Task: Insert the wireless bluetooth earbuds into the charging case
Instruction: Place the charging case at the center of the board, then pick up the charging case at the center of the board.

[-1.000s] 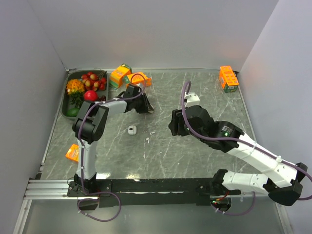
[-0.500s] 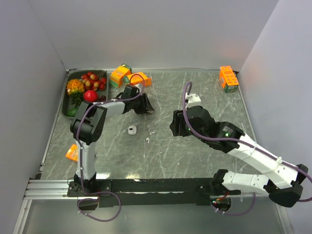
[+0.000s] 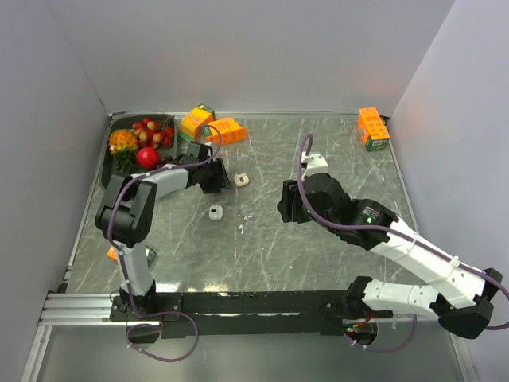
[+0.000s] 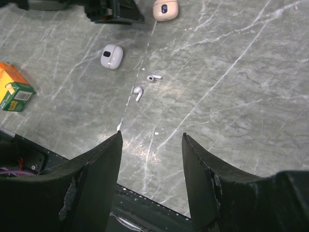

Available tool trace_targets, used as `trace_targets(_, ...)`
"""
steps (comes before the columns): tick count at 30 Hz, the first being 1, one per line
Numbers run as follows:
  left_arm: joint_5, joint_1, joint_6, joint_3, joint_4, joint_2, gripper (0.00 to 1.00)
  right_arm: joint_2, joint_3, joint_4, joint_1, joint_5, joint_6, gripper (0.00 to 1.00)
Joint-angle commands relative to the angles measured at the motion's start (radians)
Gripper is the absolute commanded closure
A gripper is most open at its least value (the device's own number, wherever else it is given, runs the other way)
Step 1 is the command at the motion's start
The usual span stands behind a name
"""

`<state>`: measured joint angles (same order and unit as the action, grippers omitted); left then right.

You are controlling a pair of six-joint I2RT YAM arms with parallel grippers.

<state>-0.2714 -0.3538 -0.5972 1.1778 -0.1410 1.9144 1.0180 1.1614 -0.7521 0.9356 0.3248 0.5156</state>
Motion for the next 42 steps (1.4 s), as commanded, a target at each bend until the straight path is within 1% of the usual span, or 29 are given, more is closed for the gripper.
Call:
trace_targets(1,0.141,-0.002,0.031,0.006,-0.107,-0.170,0.45,-0.027,-0.017,0.028,-0.004,0.011,0.004,0.39)
trace_targets(3,0.260,-0.036,0.022,0.010,-0.175,-0.225,0.42,-0.033,-0.037,0.037,-0.006,0.019,0.008,0.39)
trace_targets(4,0.364,-0.049,0.004,0.006,-0.196,-0.276,0.36,-0.041,-0.045,0.040,-0.004,0.022,0.008,0.39)
trace_targets(5,0.412,-0.062,-0.012,-0.013,-0.224,-0.300,0.33,-0.045,-0.052,0.043,-0.006,0.022,0.012,0.39)
trace_targets(6,0.457,-0.083,-0.038,-0.035,-0.226,-0.327,0.27,-0.051,-0.066,0.048,-0.004,0.023,0.014,0.39)
trace_targets(7,0.484,-0.091,-0.093,-0.065,-0.217,-0.386,0.04,-0.058,-0.075,0.057,-0.006,0.023,0.014,0.39)
trace_targets(8,0.482,-0.093,-0.114,-0.132,-0.203,-0.412,0.04,-0.061,-0.084,0.071,-0.004,0.019,0.015,0.39)
trace_targets(9,0.486,-0.093,-0.139,-0.165,-0.189,-0.440,0.04,-0.064,-0.097,0.076,-0.006,0.017,0.017,0.39)
trace_targets(10,0.462,-0.091,-0.174,-0.191,-0.186,-0.483,0.04,-0.062,-0.101,0.079,-0.004,0.017,0.015,0.39)
trace_targets(11,0.415,-0.093,-0.165,-0.234,-0.178,-0.500,0.04,-0.062,-0.104,0.082,-0.006,0.019,0.017,0.39)
trace_targets(13,0.385,-0.109,-0.109,-0.237,-0.236,-0.508,0.04,-0.056,-0.111,0.085,-0.004,0.011,0.017,0.39)
trace_targets(14,0.412,-0.158,-0.096,-0.245,-0.264,-0.511,0.04,-0.053,-0.112,0.089,-0.004,0.011,0.018,0.39)
trace_targets(15,0.487,-0.184,-0.090,-0.253,-0.279,-0.517,0.04,-0.053,-0.118,0.097,-0.004,0.008,0.018,0.39)
trace_targets(16,0.520,-0.204,-0.092,-0.266,-0.284,-0.543,0.04,-0.050,-0.123,0.102,-0.004,0.007,0.018,0.40)
trace_targets(17,0.523,-0.220,-0.084,-0.302,-0.269,-0.563,0.04,-0.052,-0.126,0.106,-0.006,-0.004,0.020,0.40)
trace_targets(19,0.479,-0.220,-0.021,-0.323,-0.218,-0.612,0.04,-0.050,-0.131,0.112,-0.006,-0.010,0.020,0.40)
trace_targets(21,0.463,-0.218,0.072,-0.301,-0.224,-0.623,0.04,-0.052,-0.132,0.109,-0.004,-0.016,0.020,0.40)
trace_targets(23,0.423,-0.217,0.155,-0.223,-0.299,-0.580,0.04,-0.058,-0.134,0.108,-0.006,-0.016,0.018,0.40)
trace_targets(24,0.416,-0.209,0.213,-0.189,-0.345,-0.512,0.04,-0.068,-0.140,0.111,-0.006,-0.015,0.017,0.40)
trace_targets(26,0.402,-0.201,0.252,-0.109,-0.443,-0.436,0.03,-0.079,-0.147,0.126,-0.006,-0.020,0.021,0.40)
trace_targets(27,0.393,-0.201,0.261,-0.098,-0.451,-0.386,0.03,-0.087,-0.155,0.128,-0.004,-0.024,0.023,0.40)
trace_targets(29,0.376,-0.200,0.243,-0.089,-0.447,-0.351,0.02,-0.094,-0.160,0.129,-0.004,-0.027,0.032,0.40)
trace_targets(33,0.388,-0.194,0.133,-0.093,-0.395,-0.287,0.02,-0.114,-0.173,0.123,-0.004,-0.033,0.041,0.40)
trace_targets(39,0.429,-0.192,0.027,-0.116,-0.350,-0.253,0.03,-0.119,-0.166,0.119,-0.004,-0.032,0.032,0.40)
trace_targets(42,0.431,-0.192,-0.002,-0.119,-0.322,-0.215,0.12,-0.124,-0.166,0.117,-0.004,-0.030,0.027,0.40)
